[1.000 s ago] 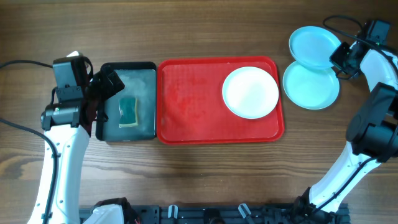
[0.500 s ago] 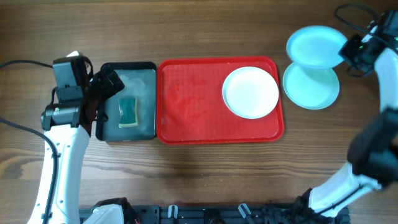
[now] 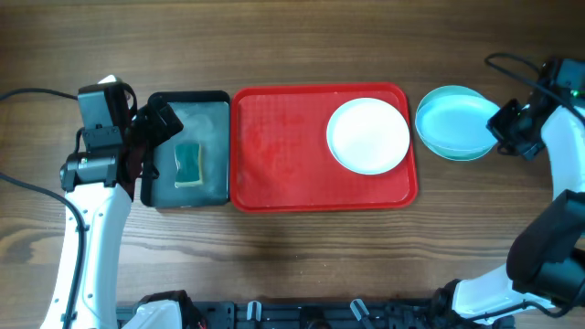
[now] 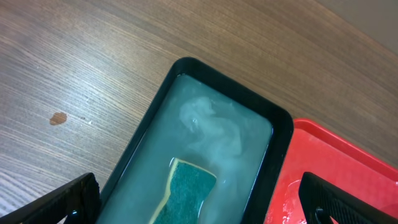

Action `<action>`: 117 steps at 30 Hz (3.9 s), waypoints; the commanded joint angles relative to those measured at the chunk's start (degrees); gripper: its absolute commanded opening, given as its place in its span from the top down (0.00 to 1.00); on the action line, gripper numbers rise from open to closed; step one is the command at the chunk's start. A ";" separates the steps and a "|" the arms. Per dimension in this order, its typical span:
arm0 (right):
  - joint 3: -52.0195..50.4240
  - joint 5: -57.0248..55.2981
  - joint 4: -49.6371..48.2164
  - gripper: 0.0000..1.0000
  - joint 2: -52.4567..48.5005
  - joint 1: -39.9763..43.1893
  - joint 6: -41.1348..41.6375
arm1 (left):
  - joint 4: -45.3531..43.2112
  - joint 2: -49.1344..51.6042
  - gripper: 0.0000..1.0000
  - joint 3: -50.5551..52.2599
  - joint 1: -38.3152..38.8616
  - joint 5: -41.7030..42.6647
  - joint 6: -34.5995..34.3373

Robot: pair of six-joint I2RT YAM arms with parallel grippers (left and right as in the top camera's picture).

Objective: Clean dirty plates on tray and stack at the side
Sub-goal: 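Settle the stacked plates and release with the right gripper, then move the right gripper to the white plate's rim and grip it, then drag the white plate leftward across the red tray with the right gripper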

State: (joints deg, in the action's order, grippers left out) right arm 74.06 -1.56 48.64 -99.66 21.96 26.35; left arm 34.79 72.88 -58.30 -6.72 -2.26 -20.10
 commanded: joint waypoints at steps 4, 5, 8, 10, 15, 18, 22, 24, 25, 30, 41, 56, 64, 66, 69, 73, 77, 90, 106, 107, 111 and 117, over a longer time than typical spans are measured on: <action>-3.48 6.25 -3.96 0.32 -0.22 0.07 -5.84 | -0.02 0.04 0.00 -0.63 -0.15 0.24 -0.55; -2.99 8.04 -2.84 0.32 -0.22 0.04 -5.77 | -0.02 0.04 0.00 -0.63 -0.15 0.24 -0.55; -0.61 10.64 1.81 0.33 -0.22 -2.16 -7.45 | -0.02 0.04 0.00 -0.63 -0.15 0.24 -0.55; 0.68 16.90 3.67 0.34 -0.22 -7.06 -11.98 | -0.02 0.04 0.00 -0.63 -0.15 0.24 -0.55; 0.48 12.35 3.48 0.41 -0.24 -24.76 -12.24 | -0.02 0.04 0.00 -0.63 -0.15 0.24 -0.55; 0.44 10.21 1.68 0.44 -0.31 -32.54 -10.60 | -0.02 0.04 0.00 -0.63 -0.15 0.24 -0.55; 0.44 11.37 -4.39 0.77 -0.48 -42.62 -9.38 | -0.02 0.04 0.00 -0.63 -0.15 0.24 -0.55; 0.44 8.59 -9.29 0.83 -1.57 -46.80 -7.43 | -0.02 0.04 0.00 -0.63 -0.15 0.24 -0.55; 0.44 6.62 -11.80 0.75 -2.64 -48.70 -7.21 | -0.02 0.04 0.00 -0.63 -0.15 0.24 -0.55; 0.44 -3.61 -16.46 0.61 -9.53 -53.09 -7.23 | -0.02 0.04 0.00 -0.63 -0.15 0.24 -0.55; 0.46 19.61 -19.93 0.58 -14.14 -53.07 -6.73 | -0.02 0.04 0.00 -0.63 -0.15 0.24 -0.55; 3.28 4.72 -3.17 0.48 -2.03 -35.95 -12.85 | -0.02 0.04 0.00 -0.63 -0.15 0.24 -0.55; -5.44 6.73 -7.32 0.49 -2.14 -33.99 -12.70 | -0.02 0.04 0.00 -0.63 -0.15 0.24 -0.55; -7.85 6.71 -10.01 0.49 -2.14 -33.99 -12.66 | -0.02 0.04 0.00 -0.63 -0.15 0.24 -0.55; -11.34 7.56 -14.64 0.57 -2.14 -33.99 -12.66 | -0.02 0.04 0.00 -0.63 -0.15 0.24 -0.55; -15.82 8.02 -21.70 0.67 -2.14 -33.99 -12.61 | -0.02 0.04 0.00 -0.63 -0.15 0.24 -0.55; -19.80 10.01 -28.28 0.72 -2.14 -33.99 -12.66 | -0.02 0.04 0.00 -0.63 -0.15 0.24 -0.55; -20.13 31.15 -38.80 0.96 -2.14 -35.82 5.79 | -0.02 0.04 0.00 -0.63 -0.15 0.24 -0.55; -20.13 17.42 -38.51 0.95 -2.14 -46.53 9.88 | -0.02 0.04 0.00 -0.63 -0.15 0.24 -0.55; -20.13 17.40 -38.53 0.94 -2.14 -46.53 9.86 | -0.02 0.04 0.00 -0.63 -0.15 0.24 -0.55; -20.13 17.42 -38.53 0.94 -2.14 -46.53 9.86 | -0.02 0.04 0.00 -0.63 -0.15 0.24 -0.55; -20.13 17.86 -38.32 0.93 -2.14 -46.53 9.88 | -0.02 0.04 0.00 -0.63 -0.15 0.24 -0.55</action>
State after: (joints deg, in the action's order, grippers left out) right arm 54.13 16.43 10.31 -101.43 -24.60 35.40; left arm 34.79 72.90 -58.30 -6.72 -2.26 -20.12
